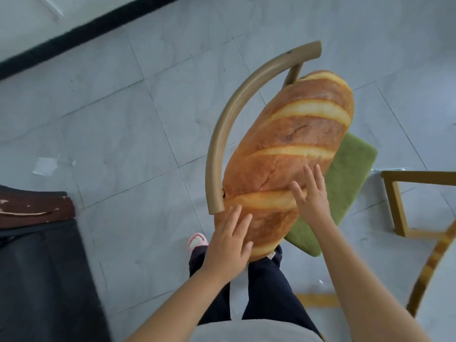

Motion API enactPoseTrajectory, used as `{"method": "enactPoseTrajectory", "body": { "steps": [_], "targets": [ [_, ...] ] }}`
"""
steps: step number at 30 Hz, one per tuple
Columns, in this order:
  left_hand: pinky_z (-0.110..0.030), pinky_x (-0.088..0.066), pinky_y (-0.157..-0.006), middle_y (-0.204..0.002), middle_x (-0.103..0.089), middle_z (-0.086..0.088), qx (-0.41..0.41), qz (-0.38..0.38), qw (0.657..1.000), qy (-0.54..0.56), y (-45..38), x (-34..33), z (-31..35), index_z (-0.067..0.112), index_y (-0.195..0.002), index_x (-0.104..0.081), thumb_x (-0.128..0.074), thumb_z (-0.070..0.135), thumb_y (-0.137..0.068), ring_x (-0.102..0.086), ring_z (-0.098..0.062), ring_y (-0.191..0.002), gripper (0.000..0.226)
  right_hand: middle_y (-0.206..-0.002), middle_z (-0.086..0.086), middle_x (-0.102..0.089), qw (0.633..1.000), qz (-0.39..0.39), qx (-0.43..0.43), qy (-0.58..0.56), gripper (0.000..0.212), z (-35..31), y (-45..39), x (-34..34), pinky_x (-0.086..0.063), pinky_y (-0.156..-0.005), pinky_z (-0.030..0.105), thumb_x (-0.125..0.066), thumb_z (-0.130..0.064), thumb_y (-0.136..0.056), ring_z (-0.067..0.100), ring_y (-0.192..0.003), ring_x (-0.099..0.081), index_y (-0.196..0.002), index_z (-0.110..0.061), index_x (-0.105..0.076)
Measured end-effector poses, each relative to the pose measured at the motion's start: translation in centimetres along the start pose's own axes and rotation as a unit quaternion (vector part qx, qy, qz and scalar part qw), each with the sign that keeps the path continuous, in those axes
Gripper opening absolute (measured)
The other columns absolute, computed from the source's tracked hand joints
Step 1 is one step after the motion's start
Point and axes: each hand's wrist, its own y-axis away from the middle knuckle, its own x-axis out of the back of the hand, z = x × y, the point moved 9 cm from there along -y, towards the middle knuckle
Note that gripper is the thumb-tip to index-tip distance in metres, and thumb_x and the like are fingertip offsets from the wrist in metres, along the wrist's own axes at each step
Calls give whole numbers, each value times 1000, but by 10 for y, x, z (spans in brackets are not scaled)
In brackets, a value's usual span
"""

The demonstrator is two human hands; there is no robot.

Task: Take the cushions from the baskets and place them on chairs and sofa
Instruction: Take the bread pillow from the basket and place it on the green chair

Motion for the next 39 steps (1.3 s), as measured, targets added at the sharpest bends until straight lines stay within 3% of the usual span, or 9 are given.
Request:
{"method": "enactPoseTrajectory", "body": {
  "steps": [5, 9, 13, 16, 20, 25, 29, 33, 39],
  "targets": [
    [-15, -40, -91, -124, -57, -3, -51, 14, 992, 114, 51, 46, -18, 21, -117, -49, -45, 33, -79, -41, -8, -115, 40, -148, -8, -23, 993, -25, 111, 4, 46, -75, 70, -11, -26, -105, 29, -41, -30, -92, 9, -136, -20, -137, -21, -33],
    [-3, -10, -102, -131, -23, 26, -31, 22, 988, 148, 84, 91, -96, 31, -128, -40, -39, 39, -82, -20, 11, -123, 47, -127, -10, -39, 982, 29, 185, 29, 69, -145, 127, -43, -25, -105, 36, -30, -60, -80, 15, -129, -25, -124, -10, -51],
    [2, -27, -92, -107, -45, 50, 71, 40, 936, 342, 136, 133, -213, 68, -101, -41, -46, 36, -75, -36, 25, -110, 42, -122, -13, -46, 992, 1, 127, -28, 76, -192, 175, -115, -29, -101, 27, -29, -68, -69, 18, -127, -39, -123, -19, -50],
    [-3, -36, -87, -105, -52, 45, 142, 91, 890, 423, 174, 159, -286, 60, -93, -50, -50, 29, -76, -41, 30, -100, 35, -113, -13, -54, 992, -94, 80, -22, 94, -211, 199, -179, -45, -96, 34, -22, -93, -50, 24, -112, -56, -123, -37, -41],
    [4, -40, -71, -108, -54, 4, 191, 143, 853, 464, 178, 188, -346, 41, -94, -48, -52, 8, -86, -54, -3, -97, 35, -122, -19, -41, 978, -170, 118, 26, 80, -252, 191, -220, -39, -91, 19, -18, -94, -46, 7, -117, -45, -113, -52, -19],
    [4, -39, -71, -109, -45, 19, 145, 153, 862, 462, 119, 227, -350, 30, -105, -42, -48, -6, -85, -49, -5, -101, 41, -111, -22, -51, 990, -66, 121, -8, 93, -305, 132, -192, -43, -87, 22, -26, -95, -44, 7, -105, -52, -117, -37, -34],
    [4, -39, -71, -112, -44, 21, 114, 134, 863, 473, 50, 264, -351, 31, -109, -40, -48, 0, -87, -50, 9, -99, 40, -106, -28, -46, 991, -56, 110, -46, 34, -336, 77, -192, -43, -95, 25, -55, -49, -78, 8, -110, -51, -106, -41, -40],
    [3, -42, -70, -108, -50, 12, 119, 140, 865, 467, -38, 322, -362, 30, -101, -48, -48, -2, -87, -51, -3, -99, 36, -103, -37, -41, 994, -53, 91, -35, 82, -371, 0, -183, -42, -72, 9, -23, -97, -38, -6, -99, -50, -104, -50, -36],
    [4, -40, -70, -107, -51, 18, 48, 135, 888, 437, -182, 448, -316, 30, -103, -47, -48, -1, -87, -52, 5, -95, 35, -104, -24, -52, 987, -6, 130, -91, 64, -477, -114, -115, -39, -85, 11, -47, -71, -66, -6, -103, -52, -118, -34, -39]
  ]
}}
